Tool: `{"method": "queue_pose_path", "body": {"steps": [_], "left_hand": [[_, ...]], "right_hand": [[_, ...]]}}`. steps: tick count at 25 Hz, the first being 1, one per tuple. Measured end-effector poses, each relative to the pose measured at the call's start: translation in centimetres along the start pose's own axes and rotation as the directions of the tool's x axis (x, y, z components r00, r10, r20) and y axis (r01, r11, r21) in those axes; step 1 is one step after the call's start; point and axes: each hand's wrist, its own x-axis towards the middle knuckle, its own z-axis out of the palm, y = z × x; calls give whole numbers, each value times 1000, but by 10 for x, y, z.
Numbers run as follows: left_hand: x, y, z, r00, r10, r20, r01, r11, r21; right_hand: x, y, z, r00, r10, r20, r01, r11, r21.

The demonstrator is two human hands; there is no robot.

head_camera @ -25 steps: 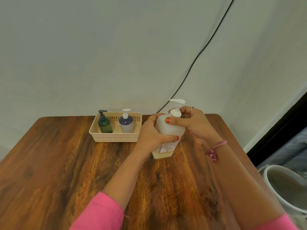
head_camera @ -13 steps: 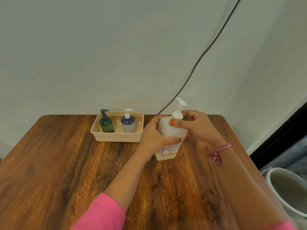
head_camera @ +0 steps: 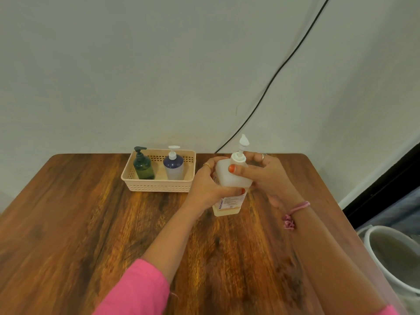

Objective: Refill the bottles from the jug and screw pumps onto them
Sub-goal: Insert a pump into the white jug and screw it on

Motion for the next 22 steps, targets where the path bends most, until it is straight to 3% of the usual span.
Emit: {"method": "queue_pose_path", "body": {"steps": [3,7,9,14,22], "left_hand": [[8,-11,4,998,-20,-62,18,999,-33],[27,-29,3,995,-16,-95,17,1000,7],[38,-37,4,994,-24,-109,28,999,36],[68,-56,10,983,-77,-165,66,995,-72],[122,-100,7,975,-202,-93,193,976,-100]], "right_hand": [[3,17,-4,998,25,63,-29,997,72],[9,52,-12,988,150,-46,-148,988,42],[17,66,-12,986,158,-61,-153,986,72],[54,88,-12,985,133,-113,-122,988,98],[111,130,-2,971,180,-160,-172,983,60]]}}
